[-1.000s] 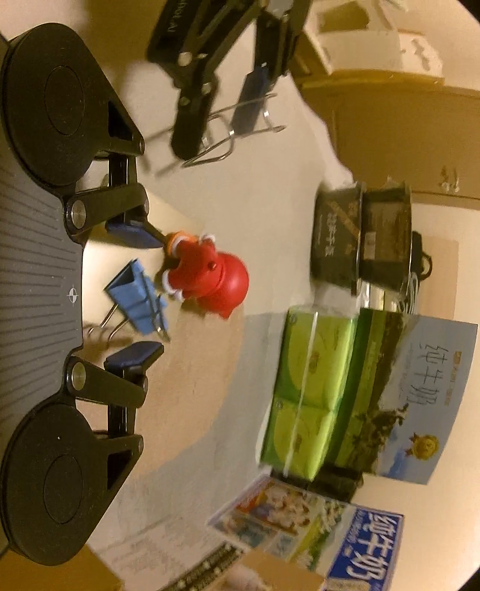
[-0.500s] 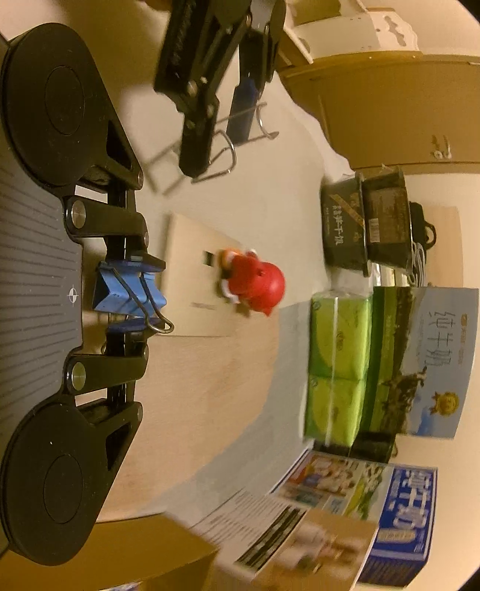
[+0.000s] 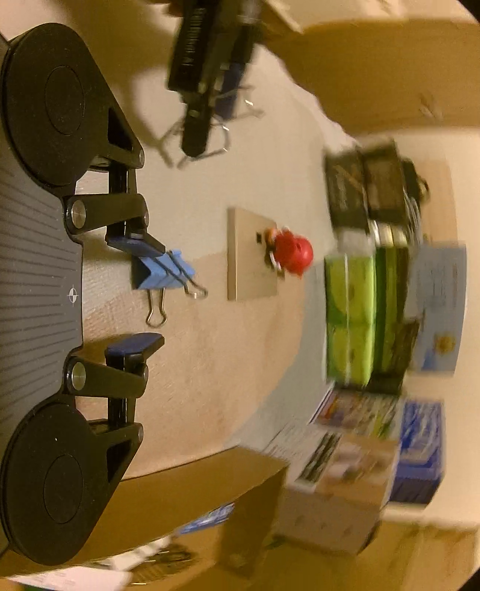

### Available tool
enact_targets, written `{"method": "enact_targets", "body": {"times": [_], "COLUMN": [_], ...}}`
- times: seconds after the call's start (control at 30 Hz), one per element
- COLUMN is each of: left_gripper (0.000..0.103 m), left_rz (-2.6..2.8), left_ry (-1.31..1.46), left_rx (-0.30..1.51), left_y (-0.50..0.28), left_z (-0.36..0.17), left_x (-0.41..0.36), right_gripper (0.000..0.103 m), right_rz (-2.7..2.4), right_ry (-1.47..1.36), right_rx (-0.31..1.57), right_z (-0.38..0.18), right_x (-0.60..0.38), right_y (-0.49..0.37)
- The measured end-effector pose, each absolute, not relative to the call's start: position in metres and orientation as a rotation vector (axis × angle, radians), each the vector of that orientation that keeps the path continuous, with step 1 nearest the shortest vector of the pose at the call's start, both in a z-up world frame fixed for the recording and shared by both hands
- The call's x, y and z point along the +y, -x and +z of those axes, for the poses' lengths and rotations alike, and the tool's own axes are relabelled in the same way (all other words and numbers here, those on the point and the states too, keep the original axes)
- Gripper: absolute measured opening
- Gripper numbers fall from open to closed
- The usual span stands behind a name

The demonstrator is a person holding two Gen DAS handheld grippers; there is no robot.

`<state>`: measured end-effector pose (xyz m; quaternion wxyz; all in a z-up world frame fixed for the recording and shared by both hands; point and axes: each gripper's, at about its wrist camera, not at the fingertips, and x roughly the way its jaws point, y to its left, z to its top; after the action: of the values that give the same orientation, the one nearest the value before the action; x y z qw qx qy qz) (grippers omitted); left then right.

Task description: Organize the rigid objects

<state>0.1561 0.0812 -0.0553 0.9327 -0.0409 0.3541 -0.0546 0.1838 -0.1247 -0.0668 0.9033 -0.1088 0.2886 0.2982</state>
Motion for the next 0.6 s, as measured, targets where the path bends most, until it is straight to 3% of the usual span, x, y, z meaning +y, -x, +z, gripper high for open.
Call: {"method": "enact_targets", "body": {"times": [0.47, 0.6], "left_gripper": [0.065, 0.065], "left_rz": [-0.123, -0.122], "left_ry": [0.094, 0.098], "left_rx": [0.716, 0.714], "left_y": [-0.160, -0.160], "left_z": [-0.053, -0.053], "left_x": [0.075, 0.075], "right_gripper": [0.046, 0.046], "right_rz": [0.413, 0.355], "right_ry": [0.238, 0.117], "right_rx": [0.684, 0.708], "right_z": [-0.062, -0.058], "right_x": [-0.136, -0.144], "right_y": [-0.199, -0.193]}}
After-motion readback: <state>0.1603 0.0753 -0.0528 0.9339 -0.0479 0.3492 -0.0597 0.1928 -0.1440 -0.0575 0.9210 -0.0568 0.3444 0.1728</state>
